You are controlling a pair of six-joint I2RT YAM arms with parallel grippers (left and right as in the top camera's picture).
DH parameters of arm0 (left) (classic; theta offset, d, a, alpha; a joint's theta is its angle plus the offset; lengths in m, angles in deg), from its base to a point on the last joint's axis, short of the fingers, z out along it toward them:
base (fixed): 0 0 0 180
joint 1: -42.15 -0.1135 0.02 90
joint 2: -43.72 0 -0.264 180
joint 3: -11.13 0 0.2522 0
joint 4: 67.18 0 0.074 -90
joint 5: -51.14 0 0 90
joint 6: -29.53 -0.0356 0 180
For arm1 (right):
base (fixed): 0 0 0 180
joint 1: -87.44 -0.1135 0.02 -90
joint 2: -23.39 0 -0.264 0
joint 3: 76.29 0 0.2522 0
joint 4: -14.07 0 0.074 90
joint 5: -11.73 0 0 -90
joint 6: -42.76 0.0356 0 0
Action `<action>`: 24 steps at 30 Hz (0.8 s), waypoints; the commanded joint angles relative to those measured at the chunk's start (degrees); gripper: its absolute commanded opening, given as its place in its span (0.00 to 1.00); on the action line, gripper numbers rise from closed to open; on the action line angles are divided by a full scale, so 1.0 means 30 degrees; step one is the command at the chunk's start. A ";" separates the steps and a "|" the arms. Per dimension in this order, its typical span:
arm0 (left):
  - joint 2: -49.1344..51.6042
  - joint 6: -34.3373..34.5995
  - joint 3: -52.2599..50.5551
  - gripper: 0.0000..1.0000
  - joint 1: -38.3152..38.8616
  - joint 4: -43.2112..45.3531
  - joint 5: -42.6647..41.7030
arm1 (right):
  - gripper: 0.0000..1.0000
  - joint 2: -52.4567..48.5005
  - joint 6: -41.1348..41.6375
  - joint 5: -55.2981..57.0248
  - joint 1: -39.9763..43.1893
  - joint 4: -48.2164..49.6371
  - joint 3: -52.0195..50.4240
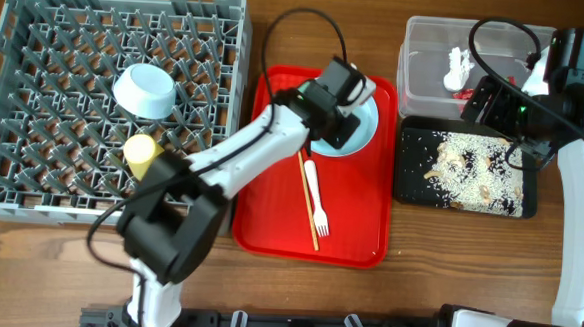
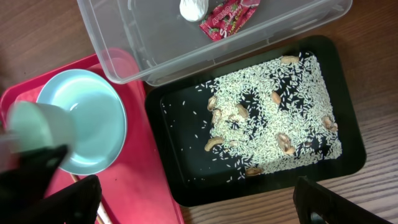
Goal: Sort waste into correct bins and load items into the dishwasher rack
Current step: 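Place the green bowl into the back of the dish rack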
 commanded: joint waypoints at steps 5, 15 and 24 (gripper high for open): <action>-0.4415 0.0073 0.0998 0.04 -0.4758 0.0168 -0.5632 | 1.00 -0.0022 0.0015 0.0401 0.0044 -0.0036 0.0058; -0.2674 0.3847 0.0991 0.04 -1.2626 0.2608 -1.7405 | 1.00 -0.0022 0.0007 0.0393 0.0044 -0.0175 0.0051; 0.0962 0.8939 0.0991 0.04 -1.5919 0.6943 -2.2338 | 1.00 -0.0022 0.0007 0.0393 0.0044 -0.0313 0.0051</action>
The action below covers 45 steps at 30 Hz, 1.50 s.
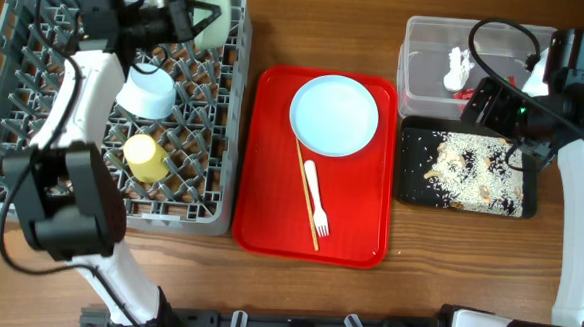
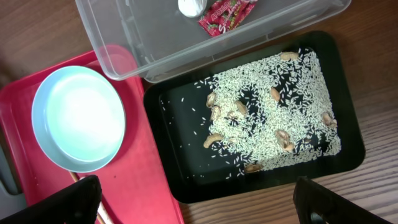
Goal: Sort waste into correct bins and load items into the dishwasher rack
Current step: 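Place the green bowl into the back of the dish rack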
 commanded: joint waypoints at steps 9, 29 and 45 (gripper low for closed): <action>0.2987 0.3555 0.0080 0.05 -0.2215 0.1282 -0.3832 | 1.00 -0.0022 0.0015 0.0379 0.0044 -0.0051 0.0051; 0.0954 0.4393 0.0080 1.00 -0.7366 0.0809 -0.4102 | 1.00 -0.0022 0.0007 0.0379 0.0044 -0.0066 0.0058; -0.5909 0.0539 0.0080 1.00 0.0809 -1.2094 1.4090 | 1.00 -0.0022 0.0015 0.0386 0.0044 -0.0051 0.0058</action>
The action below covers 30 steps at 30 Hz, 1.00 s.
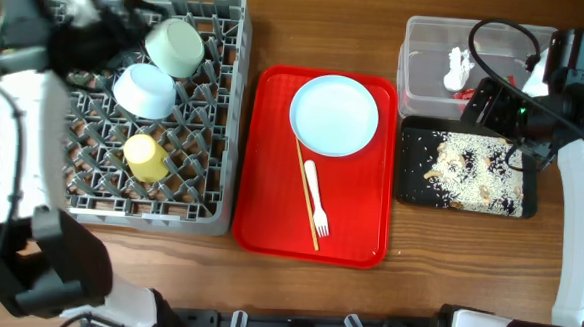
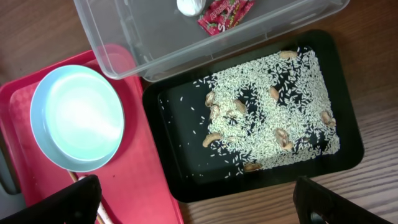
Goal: Sort waste into correct bins and load items into the dishwasher rack
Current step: 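Place the green bowl into the back of the dish rack, then reach the left gripper to the red tray and grasp the wooden chopstick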
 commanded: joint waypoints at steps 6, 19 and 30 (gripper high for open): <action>-0.0328 0.0175 -0.0459 1.00 0.9071 -0.5158 0.8546 | 1.00 -0.0022 0.0007 0.0335 0.0044 -0.0015 0.0051; 0.2856 0.7147 -0.4036 1.00 1.6400 -0.3854 1.2189 | 1.00 -0.0022 0.0007 0.0328 0.0044 -0.0102 0.0051; 0.4787 0.7133 -0.4087 0.95 1.7289 -0.4554 1.3457 | 0.99 -0.0022 0.0007 0.0335 0.0044 -0.0306 0.0051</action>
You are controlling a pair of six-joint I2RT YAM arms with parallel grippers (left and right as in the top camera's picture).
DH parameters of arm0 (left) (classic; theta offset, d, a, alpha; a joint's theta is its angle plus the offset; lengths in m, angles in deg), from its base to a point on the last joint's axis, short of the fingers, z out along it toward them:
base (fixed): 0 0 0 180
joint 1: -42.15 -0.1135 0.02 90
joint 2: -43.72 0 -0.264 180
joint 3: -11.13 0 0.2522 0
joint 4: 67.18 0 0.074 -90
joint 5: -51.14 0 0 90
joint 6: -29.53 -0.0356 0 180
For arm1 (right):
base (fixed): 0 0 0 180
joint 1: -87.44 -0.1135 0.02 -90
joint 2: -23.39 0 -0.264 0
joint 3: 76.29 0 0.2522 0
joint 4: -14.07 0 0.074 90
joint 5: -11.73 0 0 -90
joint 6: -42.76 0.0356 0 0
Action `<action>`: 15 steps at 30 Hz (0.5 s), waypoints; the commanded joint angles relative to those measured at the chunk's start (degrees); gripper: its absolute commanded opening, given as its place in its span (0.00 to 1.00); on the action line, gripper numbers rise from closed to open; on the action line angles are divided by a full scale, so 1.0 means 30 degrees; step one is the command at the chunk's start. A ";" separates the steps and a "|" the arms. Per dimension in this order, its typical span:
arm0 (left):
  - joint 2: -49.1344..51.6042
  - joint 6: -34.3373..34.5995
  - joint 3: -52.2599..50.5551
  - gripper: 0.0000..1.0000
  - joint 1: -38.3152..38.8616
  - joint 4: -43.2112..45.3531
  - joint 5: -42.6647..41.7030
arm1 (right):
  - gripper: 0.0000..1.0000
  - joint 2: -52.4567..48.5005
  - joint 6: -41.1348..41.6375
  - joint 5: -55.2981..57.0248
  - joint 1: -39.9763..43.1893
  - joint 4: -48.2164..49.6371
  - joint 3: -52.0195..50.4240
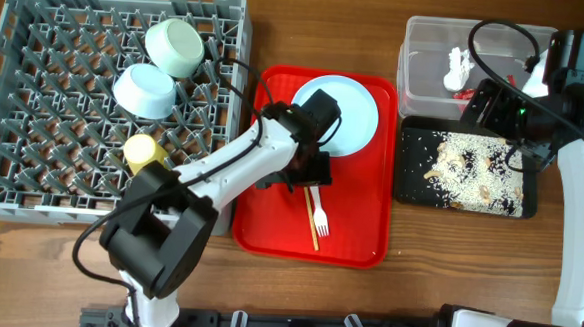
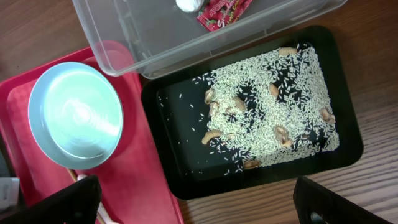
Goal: Sort waste into correct bins and load items into the dishwasher rack
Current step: 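Reach the left gripper to the red tray and grasp the wooden chopstick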
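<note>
On the red tray (image 1: 353,232) lie a light blue plate (image 1: 347,108), a white fork (image 1: 318,210) and a wooden chopstick (image 1: 310,220). My left gripper (image 1: 310,167) hangs low over the upper ends of fork and chopstick; its jaws are hidden under its own body. The grey dishwasher rack (image 1: 30,185) holds a pale green cup (image 1: 173,45), a blue bowl (image 1: 144,89) and a yellow cup (image 1: 142,153). My right gripper (image 2: 198,208) is held high over the black tray's near edge, open and with nothing in it.
A clear bin (image 1: 428,50) at the back right holds a white crumpled tissue (image 1: 458,67) and a red wrapper (image 2: 222,11). In front of it a black tray (image 2: 168,177) holds rice and nuts. Black cables loop above the red tray and the bin.
My left arm was at the rack's far-left corner, away from the tray. Now its gripper is over the red tray, at the top of the fork and chopstick. The right arm has not moved.
My left gripper held the pale green cup over the plate on the red tray. Then it held the cup above the rack's back edge. Then the cup lay in the rack and the arm stood at the far left. Now it is back over the tray.
</note>
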 commanded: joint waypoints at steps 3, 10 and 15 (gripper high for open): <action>0.1086 0.0284 -0.0160 0.95 -0.0022 -0.0408 0.1035 | 1.00 -0.0022 0.0007 0.0335 0.0044 -0.0066 0.0051; 0.1282 0.0284 -0.0168 0.92 -0.0036 -0.0882 0.1042 | 1.00 -0.0022 0.0007 0.0335 0.0044 -0.0073 0.0051; 0.1304 0.0277 -0.0328 0.90 -0.0022 -0.0641 0.1027 | 1.00 -0.0022 0.0015 0.0335 0.0044 -0.0073 0.0051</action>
